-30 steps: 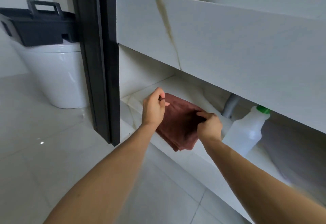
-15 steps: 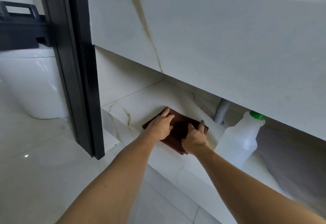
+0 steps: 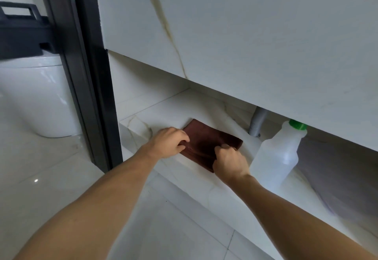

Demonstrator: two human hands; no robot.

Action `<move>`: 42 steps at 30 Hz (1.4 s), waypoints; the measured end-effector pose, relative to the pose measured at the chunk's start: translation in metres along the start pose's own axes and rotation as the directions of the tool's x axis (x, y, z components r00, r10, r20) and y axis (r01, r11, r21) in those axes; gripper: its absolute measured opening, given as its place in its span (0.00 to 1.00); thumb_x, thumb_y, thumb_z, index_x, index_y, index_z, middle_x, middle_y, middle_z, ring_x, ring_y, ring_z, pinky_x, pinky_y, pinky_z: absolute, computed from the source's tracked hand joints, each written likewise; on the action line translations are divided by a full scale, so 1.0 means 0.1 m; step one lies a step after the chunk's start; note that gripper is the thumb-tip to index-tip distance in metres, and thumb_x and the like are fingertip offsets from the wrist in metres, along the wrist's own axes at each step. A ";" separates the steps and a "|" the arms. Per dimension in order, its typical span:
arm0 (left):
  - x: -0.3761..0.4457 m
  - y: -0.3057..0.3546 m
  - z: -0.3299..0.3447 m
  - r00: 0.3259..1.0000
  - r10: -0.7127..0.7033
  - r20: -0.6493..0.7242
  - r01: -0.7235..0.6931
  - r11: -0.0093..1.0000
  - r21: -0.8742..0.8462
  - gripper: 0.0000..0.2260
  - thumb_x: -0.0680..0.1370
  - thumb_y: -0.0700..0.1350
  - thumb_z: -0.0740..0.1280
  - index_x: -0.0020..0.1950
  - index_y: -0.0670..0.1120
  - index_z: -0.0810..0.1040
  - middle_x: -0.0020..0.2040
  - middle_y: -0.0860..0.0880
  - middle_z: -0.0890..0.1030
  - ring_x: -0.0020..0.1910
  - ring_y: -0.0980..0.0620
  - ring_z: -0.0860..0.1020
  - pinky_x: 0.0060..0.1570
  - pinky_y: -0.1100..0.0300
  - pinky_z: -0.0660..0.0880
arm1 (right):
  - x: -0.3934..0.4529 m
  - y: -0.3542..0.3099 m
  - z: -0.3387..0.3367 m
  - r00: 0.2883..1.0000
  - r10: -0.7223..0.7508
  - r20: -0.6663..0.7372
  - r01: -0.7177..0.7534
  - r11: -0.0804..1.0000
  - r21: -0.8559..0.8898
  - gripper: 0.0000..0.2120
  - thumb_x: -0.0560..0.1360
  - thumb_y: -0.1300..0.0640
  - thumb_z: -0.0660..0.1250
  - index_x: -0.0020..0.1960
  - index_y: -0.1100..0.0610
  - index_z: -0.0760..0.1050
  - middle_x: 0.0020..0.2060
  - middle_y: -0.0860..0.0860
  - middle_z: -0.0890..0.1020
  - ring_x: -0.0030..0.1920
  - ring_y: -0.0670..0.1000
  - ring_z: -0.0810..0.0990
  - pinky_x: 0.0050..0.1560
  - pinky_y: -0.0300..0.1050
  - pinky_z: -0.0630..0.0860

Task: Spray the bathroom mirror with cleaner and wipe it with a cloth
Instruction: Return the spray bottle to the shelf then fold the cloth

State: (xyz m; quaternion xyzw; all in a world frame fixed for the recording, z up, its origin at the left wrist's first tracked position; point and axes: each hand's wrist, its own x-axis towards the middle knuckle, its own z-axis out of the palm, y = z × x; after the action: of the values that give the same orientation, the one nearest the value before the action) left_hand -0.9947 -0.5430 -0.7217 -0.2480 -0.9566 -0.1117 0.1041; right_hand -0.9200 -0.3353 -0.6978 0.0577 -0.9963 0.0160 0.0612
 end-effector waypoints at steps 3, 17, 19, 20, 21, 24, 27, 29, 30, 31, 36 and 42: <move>-0.04 0.14 0.04 0.998 0.058 -0.024 -0.050 0.966 0.255 0.10 0.77 0.36 0.62 0.54 0.46 0.79 0.52 0.49 0.83 0.51 0.43 0.82 0.47 0.52 0.76 | 0.00 -0.05 0.02 1.000 -0.023 -0.013 0.022 0.998 -0.066 0.11 0.78 0.65 0.60 0.57 0.59 0.77 0.55 0.55 0.81 0.57 0.57 0.78 0.44 0.46 0.69; -0.27 -0.05 -0.04 0.998 -0.031 -0.057 0.038 0.990 0.137 0.09 0.70 0.37 0.60 0.44 0.43 0.80 0.42 0.47 0.84 0.42 0.44 0.81 0.42 0.52 0.78 | -0.14 -0.15 0.05 0.996 -0.069 -0.047 0.075 0.986 0.148 0.16 0.82 0.45 0.59 0.42 0.54 0.75 0.40 0.52 0.79 0.42 0.56 0.80 0.38 0.44 0.68; -0.20 0.05 -0.07 0.988 -0.088 -0.125 0.104 0.987 0.125 0.10 0.74 0.42 0.59 0.42 0.42 0.80 0.39 0.44 0.83 0.40 0.43 0.80 0.41 0.55 0.76 | -0.04 -0.13 0.09 0.995 0.033 -0.094 -0.008 0.967 0.255 0.17 0.83 0.47 0.57 0.44 0.55 0.76 0.43 0.54 0.80 0.45 0.58 0.81 0.41 0.47 0.74; -0.14 0.12 -0.08 0.981 -0.118 -0.156 0.137 0.984 0.117 0.11 0.76 0.42 0.59 0.43 0.42 0.80 0.40 0.43 0.83 0.41 0.42 0.80 0.41 0.56 0.74 | 0.02 -0.13 0.11 0.992 0.062 -0.106 -0.032 0.964 0.263 0.15 0.83 0.49 0.57 0.53 0.57 0.77 0.51 0.56 0.80 0.53 0.59 0.80 0.47 0.49 0.77; -0.06 0.17 -0.07 0.972 -0.140 -0.188 0.160 0.982 0.096 0.11 0.78 0.43 0.58 0.48 0.42 0.80 0.45 0.42 0.84 0.45 0.42 0.81 0.43 0.55 0.74 | 0.08 -0.14 0.12 0.993 0.078 -0.092 -0.054 0.971 0.234 0.16 0.83 0.50 0.57 0.63 0.58 0.75 0.61 0.58 0.77 0.62 0.60 0.76 0.59 0.51 0.76; 0.22 0.17 0.02 0.981 -0.145 -0.131 0.148 0.989 0.019 0.19 0.83 0.48 0.56 0.73 0.46 0.70 0.74 0.46 0.72 0.73 0.46 0.69 0.71 0.52 0.66 | 0.25 -0.17 0.16 0.993 0.117 0.006 -0.116 0.980 0.163 0.30 0.84 0.47 0.53 0.80 0.61 0.52 0.80 0.60 0.54 0.80 0.60 0.51 0.79 0.51 0.51; 0.48 0.20 0.14 0.988 -0.132 0.080 0.128 0.991 0.048 0.26 0.85 0.56 0.50 0.82 0.51 0.51 0.82 0.53 0.47 0.81 0.52 0.47 0.79 0.50 0.47 | 0.39 -0.07 0.27 0.985 0.149 0.090 -0.160 0.978 0.132 0.35 0.84 0.41 0.47 0.81 0.62 0.41 0.81 0.59 0.43 0.81 0.58 0.41 0.79 0.53 0.41; 0.56 0.19 0.27 0.977 -0.135 0.163 0.125 0.990 0.071 0.27 0.84 0.60 0.47 0.82 0.54 0.46 0.82 0.55 0.43 0.81 0.55 0.42 0.79 0.50 0.42 | 0.44 0.00 0.36 0.970 0.189 0.155 -0.206 0.973 0.102 0.39 0.82 0.36 0.44 0.81 0.62 0.40 0.81 0.61 0.43 0.81 0.59 0.41 0.80 0.54 0.42; 0.58 0.16 0.33 0.968 -0.156 0.196 0.144 0.987 0.075 0.28 0.84 0.61 0.46 0.82 0.55 0.46 0.82 0.56 0.43 0.80 0.56 0.41 0.79 0.50 0.40 | 0.46 0.02 0.39 0.962 0.209 0.175 -0.227 0.970 0.092 0.40 0.81 0.34 0.43 0.81 0.62 0.40 0.81 0.61 0.44 0.81 0.59 0.43 0.80 0.55 0.43; 0.59 0.14 0.37 0.956 -0.189 0.225 0.175 0.981 0.081 0.28 0.83 0.62 0.45 0.82 0.56 0.46 0.82 0.57 0.44 0.80 0.57 0.41 0.78 0.49 0.38 | 0.47 0.03 0.41 0.956 0.225 0.187 -0.245 0.966 0.088 0.42 0.80 0.33 0.43 0.81 0.62 0.41 0.81 0.62 0.45 0.81 0.59 0.43 0.80 0.55 0.43; 0.61 0.16 0.35 0.911 -0.342 0.230 0.312 0.937 0.158 0.30 0.82 0.65 0.40 0.82 0.55 0.44 0.82 0.56 0.42 0.81 0.52 0.41 0.77 0.43 0.35 | 0.47 0.04 0.38 0.936 0.287 0.203 -0.304 0.951 0.058 0.46 0.77 0.28 0.43 0.81 0.61 0.39 0.81 0.61 0.43 0.81 0.60 0.43 0.80 0.54 0.42; 0.51 0.19 0.29 0.903 -0.365 0.226 0.319 0.923 0.216 0.32 0.80 0.67 0.37 0.82 0.55 0.43 0.82 0.54 0.42 0.81 0.51 0.39 0.76 0.41 0.33 | 0.43 0.04 0.37 0.938 0.268 0.219 -0.280 0.960 0.023 0.44 0.78 0.29 0.43 0.81 0.59 0.39 0.81 0.60 0.42 0.81 0.59 0.42 0.80 0.56 0.41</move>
State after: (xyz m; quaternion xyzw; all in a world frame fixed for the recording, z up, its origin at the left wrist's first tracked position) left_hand -1.0338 -0.4962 -0.7335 -0.0783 -0.9966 -0.0105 -0.0232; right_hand -0.9675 -0.3373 -0.7288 -0.0786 -0.9946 0.0449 -0.0507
